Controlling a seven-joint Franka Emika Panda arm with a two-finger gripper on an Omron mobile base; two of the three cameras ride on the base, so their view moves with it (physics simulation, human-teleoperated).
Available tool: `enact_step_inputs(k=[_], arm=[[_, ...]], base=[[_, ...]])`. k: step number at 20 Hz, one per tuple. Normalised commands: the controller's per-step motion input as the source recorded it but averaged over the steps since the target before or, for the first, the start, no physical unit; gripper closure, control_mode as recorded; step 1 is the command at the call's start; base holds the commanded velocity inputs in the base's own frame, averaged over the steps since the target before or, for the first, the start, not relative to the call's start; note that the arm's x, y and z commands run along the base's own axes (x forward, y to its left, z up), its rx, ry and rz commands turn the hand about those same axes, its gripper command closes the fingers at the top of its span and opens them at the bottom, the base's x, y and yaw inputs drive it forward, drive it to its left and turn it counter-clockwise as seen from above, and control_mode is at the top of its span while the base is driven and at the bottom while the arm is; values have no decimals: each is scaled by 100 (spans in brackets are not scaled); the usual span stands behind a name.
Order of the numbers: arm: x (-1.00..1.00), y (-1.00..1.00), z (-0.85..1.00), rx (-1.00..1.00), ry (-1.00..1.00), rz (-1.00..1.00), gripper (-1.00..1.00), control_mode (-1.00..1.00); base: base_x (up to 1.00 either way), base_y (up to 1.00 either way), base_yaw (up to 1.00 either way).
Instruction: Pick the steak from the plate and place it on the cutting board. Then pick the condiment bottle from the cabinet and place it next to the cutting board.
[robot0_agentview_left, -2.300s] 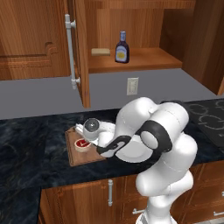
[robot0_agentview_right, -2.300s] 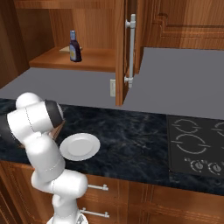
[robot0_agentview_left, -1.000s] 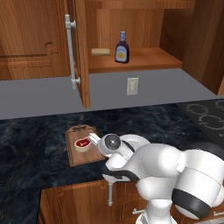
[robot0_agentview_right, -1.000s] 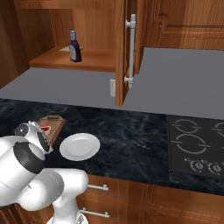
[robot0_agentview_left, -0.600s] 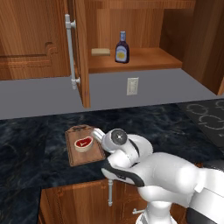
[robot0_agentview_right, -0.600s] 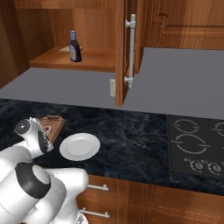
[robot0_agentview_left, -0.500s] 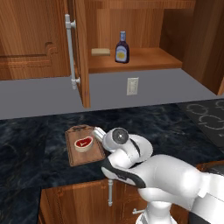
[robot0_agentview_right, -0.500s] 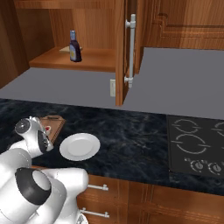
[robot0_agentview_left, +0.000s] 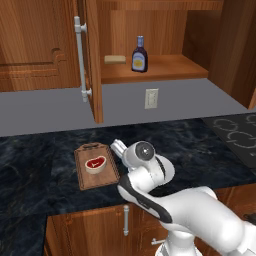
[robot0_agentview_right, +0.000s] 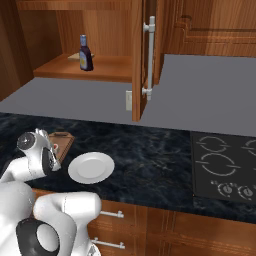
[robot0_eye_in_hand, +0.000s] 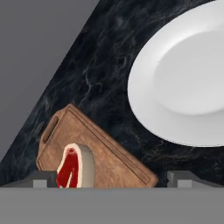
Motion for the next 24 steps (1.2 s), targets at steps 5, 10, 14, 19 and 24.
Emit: enact_step_inputs(k=[5, 10, 14, 19, 24], arm=[[-2, -17, 21, 5, 0, -6, -100, -100], [0, -19, 23, 5, 0, -6, -100, -100], [0, -19, 30, 6, 0, -6, -100, -100], [-1, -17, 33, 7, 0, -7, -100, -100], [-4, -14, 30, 9, 0, -8, -100, -100]], base=[[0, 0, 0], [0, 0, 0], [0, 0, 0], [0, 0, 0], [0, 0, 0]])
